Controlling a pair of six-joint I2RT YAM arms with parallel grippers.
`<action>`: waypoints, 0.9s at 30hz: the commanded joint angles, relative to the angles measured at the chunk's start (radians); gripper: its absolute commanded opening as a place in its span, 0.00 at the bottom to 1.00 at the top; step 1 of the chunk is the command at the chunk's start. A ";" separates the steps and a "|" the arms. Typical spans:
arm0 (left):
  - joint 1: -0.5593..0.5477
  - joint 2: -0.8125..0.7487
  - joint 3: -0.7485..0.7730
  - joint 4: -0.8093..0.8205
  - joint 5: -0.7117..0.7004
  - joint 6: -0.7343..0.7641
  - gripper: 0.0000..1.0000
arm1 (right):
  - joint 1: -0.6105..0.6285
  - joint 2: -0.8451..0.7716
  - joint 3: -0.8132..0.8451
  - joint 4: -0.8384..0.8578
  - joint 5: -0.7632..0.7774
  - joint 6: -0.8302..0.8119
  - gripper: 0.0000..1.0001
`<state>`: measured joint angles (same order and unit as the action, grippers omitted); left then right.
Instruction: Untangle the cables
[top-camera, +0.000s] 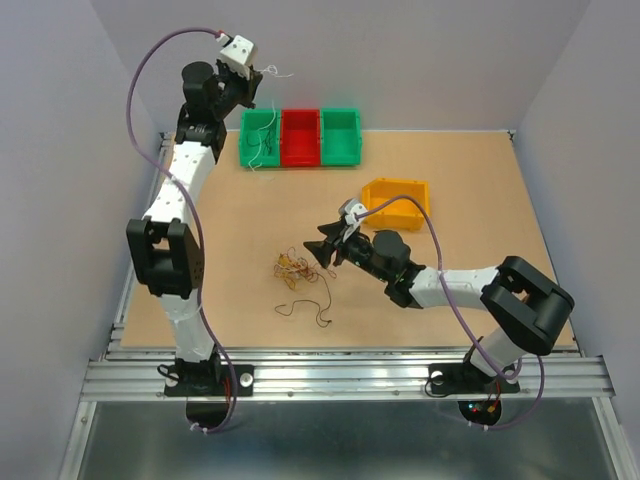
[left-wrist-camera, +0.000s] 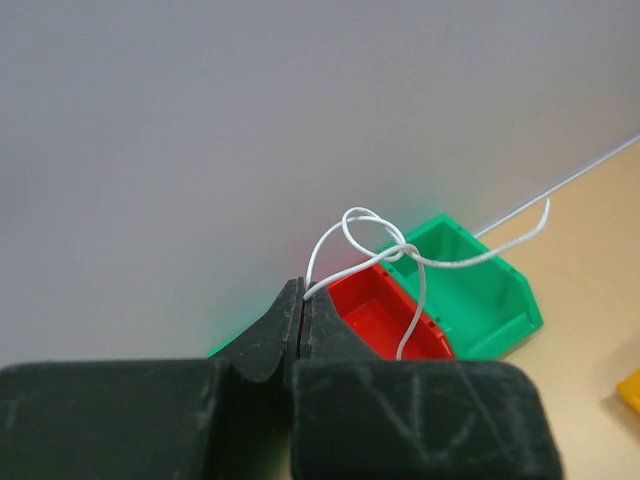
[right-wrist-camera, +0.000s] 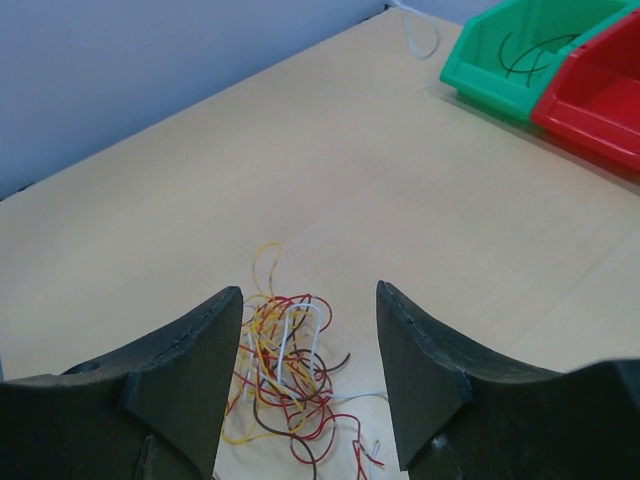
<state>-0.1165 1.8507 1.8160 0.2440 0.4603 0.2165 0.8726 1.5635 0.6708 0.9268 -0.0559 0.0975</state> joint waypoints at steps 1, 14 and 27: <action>-0.002 0.149 0.205 -0.006 -0.048 0.017 0.00 | 0.009 -0.033 -0.017 0.058 0.103 0.005 0.61; -0.029 0.458 0.396 0.192 -0.074 0.010 0.00 | 0.009 -0.034 -0.020 0.063 0.215 0.016 0.59; -0.094 0.561 0.358 0.132 -0.137 0.129 0.00 | 0.008 -0.118 -0.080 0.069 0.278 0.016 0.59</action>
<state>-0.1970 2.4268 2.1578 0.3443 0.3573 0.3073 0.8726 1.4788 0.6167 0.9298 0.1883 0.1097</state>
